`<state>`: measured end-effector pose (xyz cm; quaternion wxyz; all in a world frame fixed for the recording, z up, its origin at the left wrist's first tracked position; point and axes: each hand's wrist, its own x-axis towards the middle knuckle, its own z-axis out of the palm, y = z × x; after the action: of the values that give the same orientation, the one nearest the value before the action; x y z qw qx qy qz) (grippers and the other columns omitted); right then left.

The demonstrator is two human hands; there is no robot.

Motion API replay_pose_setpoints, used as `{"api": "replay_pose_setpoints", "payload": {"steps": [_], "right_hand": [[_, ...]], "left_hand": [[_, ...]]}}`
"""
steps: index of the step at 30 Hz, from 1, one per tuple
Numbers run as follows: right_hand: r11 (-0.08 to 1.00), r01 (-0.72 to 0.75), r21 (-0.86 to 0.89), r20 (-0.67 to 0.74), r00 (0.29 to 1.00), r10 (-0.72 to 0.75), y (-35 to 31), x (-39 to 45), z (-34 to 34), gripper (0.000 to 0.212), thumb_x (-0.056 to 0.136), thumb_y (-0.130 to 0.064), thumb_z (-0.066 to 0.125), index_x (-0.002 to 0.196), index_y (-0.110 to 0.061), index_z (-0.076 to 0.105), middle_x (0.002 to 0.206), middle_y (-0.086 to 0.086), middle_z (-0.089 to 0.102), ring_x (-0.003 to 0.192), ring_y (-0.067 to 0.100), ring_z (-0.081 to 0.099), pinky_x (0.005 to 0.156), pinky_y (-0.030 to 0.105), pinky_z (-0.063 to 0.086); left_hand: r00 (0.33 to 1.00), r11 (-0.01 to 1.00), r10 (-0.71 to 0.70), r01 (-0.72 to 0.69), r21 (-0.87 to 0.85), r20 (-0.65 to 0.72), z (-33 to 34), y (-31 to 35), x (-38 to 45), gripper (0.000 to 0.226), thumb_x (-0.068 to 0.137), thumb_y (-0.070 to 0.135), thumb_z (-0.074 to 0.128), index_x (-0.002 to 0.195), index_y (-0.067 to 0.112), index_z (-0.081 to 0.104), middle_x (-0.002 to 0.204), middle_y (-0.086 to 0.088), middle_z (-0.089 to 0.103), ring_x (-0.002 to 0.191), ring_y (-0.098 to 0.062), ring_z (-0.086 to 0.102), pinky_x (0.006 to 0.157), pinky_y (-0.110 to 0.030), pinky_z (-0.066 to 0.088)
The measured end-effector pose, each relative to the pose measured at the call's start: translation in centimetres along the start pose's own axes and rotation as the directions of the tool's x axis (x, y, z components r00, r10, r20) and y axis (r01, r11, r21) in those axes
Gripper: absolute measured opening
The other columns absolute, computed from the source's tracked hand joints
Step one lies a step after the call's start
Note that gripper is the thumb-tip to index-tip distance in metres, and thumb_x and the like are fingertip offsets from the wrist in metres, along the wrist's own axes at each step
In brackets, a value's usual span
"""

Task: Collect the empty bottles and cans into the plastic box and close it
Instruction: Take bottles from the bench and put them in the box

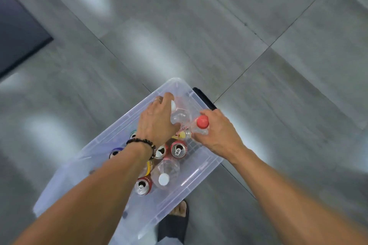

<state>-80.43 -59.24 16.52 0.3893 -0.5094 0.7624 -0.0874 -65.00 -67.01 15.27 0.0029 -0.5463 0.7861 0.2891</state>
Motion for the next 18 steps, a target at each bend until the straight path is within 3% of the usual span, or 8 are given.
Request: {"api": "replay_pose_setpoints", "payload": {"steps": [4, 8, 12, 18], "right_hand": [[0.994, -0.044, -0.1, 0.066, 0.997, 0.051, 1.4, 2.2, 3.7, 0.054, 0.077, -0.032, 0.073, 0.124, -0.022, 0.049, 0.113, 0.0, 0.05, 0.102, 0.023, 0.054, 0.088, 0.039, 0.046], [0.992, -0.066, -0.107, 0.056, 0.996, 0.072, 2.0, 3.6, 5.6, 0.056, 0.078, -0.032, 0.074, 0.126, -0.018, 0.049, 0.103, -0.001, 0.048, 0.1, 0.023, 0.055, 0.087, 0.034, 0.045], [0.983, -0.124, -0.134, 0.035, 0.991, 0.129, 1.9, 4.4, 6.5, 0.06, 0.08, -0.031, 0.073, 0.13, -0.015, 0.044, 0.116, 0.008, 0.055, 0.107, 0.028, 0.055, 0.089, 0.036, 0.043], [0.986, -0.129, -0.105, 0.04, 0.99, 0.134, 0.9, 3.1, 5.3, 0.058, 0.087, -0.033, 0.065, 0.135, -0.012, 0.041, 0.131, 0.01, 0.05, 0.117, 0.027, 0.051, 0.094, 0.034, 0.041]], "left_hand": [[1.0, 0.999, 0.008, -0.007, -0.05, 0.019, 4.3, -2.6, 2.1, 0.057, 0.072, 0.027, 0.074, 0.114, 0.02, 0.037, 0.106, -0.006, 0.051, 0.09, -0.028, 0.05, 0.067, -0.038, 0.043], [0.998, 0.995, 0.054, -0.056, -0.082, -0.026, 6.4, -3.5, 3.8, 0.064, 0.073, 0.028, 0.075, 0.121, 0.02, 0.035, 0.111, -0.007, 0.052, 0.096, -0.027, 0.048, 0.07, -0.035, 0.043], [0.999, 0.997, 0.053, -0.053, -0.059, -0.005, 7.0, -4.1, 4.8, 0.079, 0.075, 0.03, 0.076, 0.136, 0.017, 0.028, 0.122, -0.011, 0.051, 0.111, -0.03, 0.045, 0.076, -0.04, 0.045], [0.99, 0.994, 0.097, -0.101, 0.03, 0.102, 5.8, -4.5, 2.8, 0.069, 0.077, 0.026, 0.073, 0.132, 0.019, 0.032, 0.123, -0.009, 0.048, 0.116, -0.029, 0.043, 0.081, -0.038, 0.046]]}}
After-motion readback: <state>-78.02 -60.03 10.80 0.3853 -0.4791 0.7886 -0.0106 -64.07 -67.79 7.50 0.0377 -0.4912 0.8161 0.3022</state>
